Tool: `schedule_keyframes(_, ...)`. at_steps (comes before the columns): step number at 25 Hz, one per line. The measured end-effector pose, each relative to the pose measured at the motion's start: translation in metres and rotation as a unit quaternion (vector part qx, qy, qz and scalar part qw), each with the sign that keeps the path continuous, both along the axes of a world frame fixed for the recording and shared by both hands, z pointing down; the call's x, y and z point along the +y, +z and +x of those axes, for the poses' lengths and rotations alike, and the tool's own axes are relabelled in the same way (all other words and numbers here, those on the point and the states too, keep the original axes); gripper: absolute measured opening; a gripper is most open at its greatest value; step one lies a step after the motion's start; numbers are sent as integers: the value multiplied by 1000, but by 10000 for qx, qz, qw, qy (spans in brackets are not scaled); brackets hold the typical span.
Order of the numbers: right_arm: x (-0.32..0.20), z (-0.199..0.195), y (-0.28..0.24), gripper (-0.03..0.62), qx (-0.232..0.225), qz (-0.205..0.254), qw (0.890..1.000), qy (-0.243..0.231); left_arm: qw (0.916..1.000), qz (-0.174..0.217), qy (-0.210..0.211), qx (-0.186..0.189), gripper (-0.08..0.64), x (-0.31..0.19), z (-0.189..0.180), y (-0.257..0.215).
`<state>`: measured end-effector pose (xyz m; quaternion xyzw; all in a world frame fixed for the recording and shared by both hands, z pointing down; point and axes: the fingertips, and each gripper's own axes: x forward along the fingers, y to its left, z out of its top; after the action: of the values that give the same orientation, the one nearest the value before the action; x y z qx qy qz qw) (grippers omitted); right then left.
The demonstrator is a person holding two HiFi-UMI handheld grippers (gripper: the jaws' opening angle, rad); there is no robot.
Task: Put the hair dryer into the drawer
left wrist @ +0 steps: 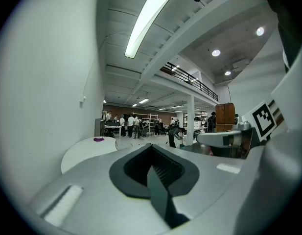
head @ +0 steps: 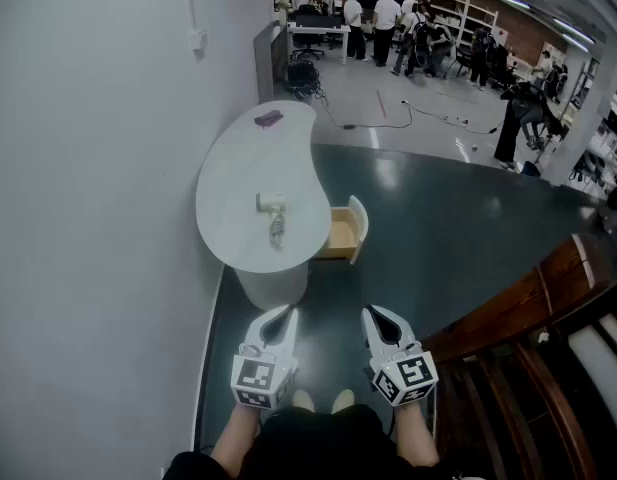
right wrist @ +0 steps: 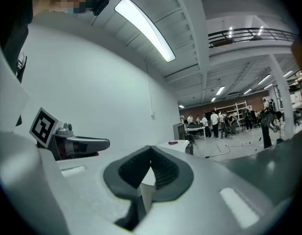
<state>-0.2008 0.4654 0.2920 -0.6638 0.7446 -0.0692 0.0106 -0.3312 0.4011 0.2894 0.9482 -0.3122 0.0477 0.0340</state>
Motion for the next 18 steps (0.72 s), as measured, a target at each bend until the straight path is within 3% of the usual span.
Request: schedule_keyframes(18, -22, -15, 3, 3, -6, -126, 9999, -99, 9998, -111, -169, -51, 6, -21, -16, 4)
